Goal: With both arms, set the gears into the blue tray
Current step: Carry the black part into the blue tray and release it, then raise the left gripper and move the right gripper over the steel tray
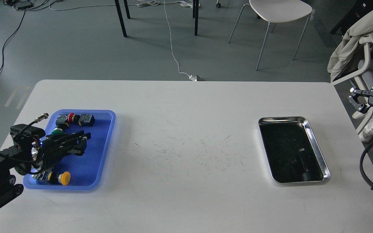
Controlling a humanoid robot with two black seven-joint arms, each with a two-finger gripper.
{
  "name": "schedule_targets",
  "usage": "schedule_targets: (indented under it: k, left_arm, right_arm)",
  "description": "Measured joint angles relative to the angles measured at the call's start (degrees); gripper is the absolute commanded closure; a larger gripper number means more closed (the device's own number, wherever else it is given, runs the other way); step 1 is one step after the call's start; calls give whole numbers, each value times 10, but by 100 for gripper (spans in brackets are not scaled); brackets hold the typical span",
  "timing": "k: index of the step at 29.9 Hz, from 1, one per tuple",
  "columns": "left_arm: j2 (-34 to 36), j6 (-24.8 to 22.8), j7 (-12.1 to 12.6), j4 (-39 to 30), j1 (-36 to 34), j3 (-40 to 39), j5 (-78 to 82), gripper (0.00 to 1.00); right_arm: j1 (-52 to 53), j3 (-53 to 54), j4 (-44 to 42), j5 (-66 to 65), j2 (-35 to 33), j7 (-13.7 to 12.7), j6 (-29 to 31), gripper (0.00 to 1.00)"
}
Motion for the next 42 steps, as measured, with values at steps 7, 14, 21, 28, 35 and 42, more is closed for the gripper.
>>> schedule_targets:
  k: [7,14,21,28,35,42]
  left_arm:
    - [-10,1,-7,30,1,0,1,83]
    - [-11,1,-8,32,1,0,-2,60]
    - [-10,1,-8,32,-1,-1,-3,38]
    - [-1,1,-8,17,-11,-8,-13,19]
    - [29,-5,-4,-20,-73,-10,-82,6]
    - [18,-15,1,-17,-159,-10,-272,3]
  right_arm:
    - [0,0,0,0,0,0,0,3]
    - [0,-1,0,0,0,0,0,3]
    - [0,-1,0,-1,0,0,0,3]
    - [1,-1,2,0,0,0,0,3]
    - [3,0,2,0,0,0,0,2]
    - [6,1,2,0,0,0,0,2]
